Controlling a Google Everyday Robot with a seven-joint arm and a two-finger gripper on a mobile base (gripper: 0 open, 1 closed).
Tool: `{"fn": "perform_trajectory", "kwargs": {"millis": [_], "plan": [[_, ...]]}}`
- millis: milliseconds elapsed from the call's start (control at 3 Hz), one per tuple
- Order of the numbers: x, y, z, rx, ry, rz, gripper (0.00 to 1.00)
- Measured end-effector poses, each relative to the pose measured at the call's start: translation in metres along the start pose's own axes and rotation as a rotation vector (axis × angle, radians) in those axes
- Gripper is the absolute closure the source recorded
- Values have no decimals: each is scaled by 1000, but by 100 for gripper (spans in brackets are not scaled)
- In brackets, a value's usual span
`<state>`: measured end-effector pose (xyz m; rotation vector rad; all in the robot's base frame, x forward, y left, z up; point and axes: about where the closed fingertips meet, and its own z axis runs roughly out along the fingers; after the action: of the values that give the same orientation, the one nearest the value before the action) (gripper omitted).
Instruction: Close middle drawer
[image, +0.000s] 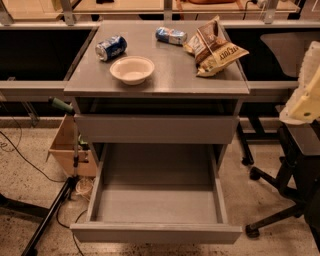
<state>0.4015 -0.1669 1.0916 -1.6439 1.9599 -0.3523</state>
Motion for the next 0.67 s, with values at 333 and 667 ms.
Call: {"fn": "perform_trajectory", "kwargs": {"millis": [333,667], "plan": [[0,0,0,0,0,0,0],[-6,18,20,-10,-21,-11,0]]}}
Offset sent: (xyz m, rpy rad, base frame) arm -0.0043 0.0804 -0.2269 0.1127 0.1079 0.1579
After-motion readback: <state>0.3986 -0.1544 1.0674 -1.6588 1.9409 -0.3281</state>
